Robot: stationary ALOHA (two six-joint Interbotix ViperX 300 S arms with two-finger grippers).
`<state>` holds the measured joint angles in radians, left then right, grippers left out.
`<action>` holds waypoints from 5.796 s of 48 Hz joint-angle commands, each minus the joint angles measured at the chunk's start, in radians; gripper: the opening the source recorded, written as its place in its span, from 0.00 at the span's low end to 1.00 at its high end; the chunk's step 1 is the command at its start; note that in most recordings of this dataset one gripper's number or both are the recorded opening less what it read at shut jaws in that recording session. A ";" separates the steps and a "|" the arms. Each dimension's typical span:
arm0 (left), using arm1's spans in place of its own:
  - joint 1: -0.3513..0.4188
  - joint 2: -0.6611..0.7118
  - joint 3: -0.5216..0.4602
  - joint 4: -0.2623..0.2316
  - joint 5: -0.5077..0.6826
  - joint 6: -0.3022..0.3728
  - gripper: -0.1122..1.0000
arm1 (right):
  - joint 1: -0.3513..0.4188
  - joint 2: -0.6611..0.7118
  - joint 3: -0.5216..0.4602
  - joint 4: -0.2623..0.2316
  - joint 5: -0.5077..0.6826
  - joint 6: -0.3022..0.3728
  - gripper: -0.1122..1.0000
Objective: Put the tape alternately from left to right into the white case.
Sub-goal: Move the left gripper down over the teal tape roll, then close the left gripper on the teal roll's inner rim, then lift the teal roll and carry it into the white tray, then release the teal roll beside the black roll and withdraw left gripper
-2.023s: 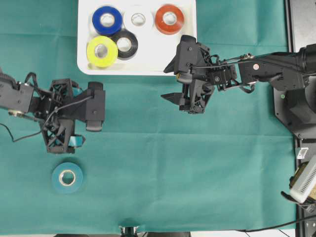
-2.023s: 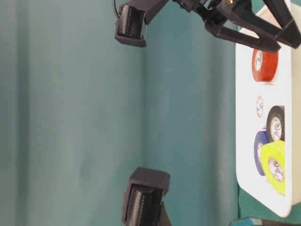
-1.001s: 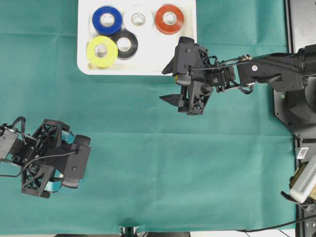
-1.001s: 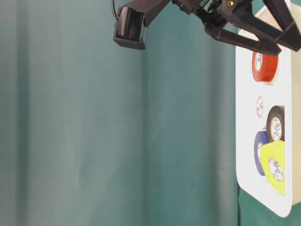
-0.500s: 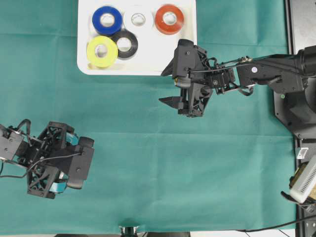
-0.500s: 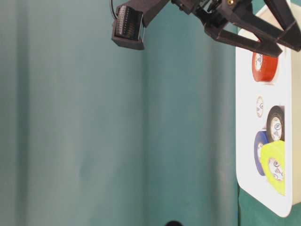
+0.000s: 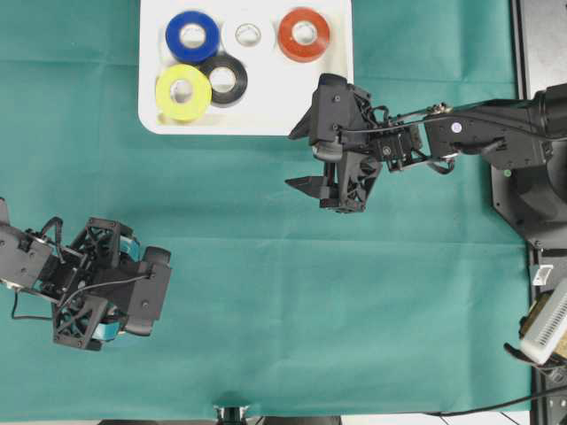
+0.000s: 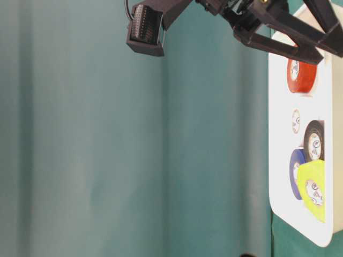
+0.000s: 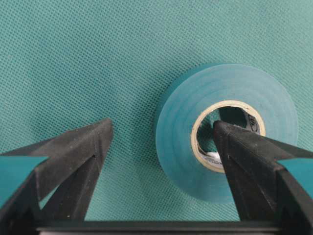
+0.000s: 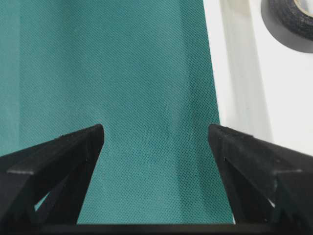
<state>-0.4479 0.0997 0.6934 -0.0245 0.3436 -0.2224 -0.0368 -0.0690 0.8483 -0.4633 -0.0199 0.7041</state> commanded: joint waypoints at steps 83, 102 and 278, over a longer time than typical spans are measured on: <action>0.298 -0.147 -0.055 0.003 -0.110 0.017 0.32 | 0.026 -0.011 -0.011 -0.002 -0.008 0.000 0.76; 0.402 -0.147 -0.077 0.003 -0.110 0.057 0.32 | 0.031 0.000 -0.012 -0.002 -0.009 0.000 0.76; 0.426 -0.167 0.020 0.000 -0.296 0.279 1.00 | 0.041 0.014 -0.026 -0.002 -0.009 0.000 0.76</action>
<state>0.0000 -0.0353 0.7118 -0.0215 0.0522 0.0583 0.0031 -0.0445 0.8422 -0.4633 -0.0215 0.7041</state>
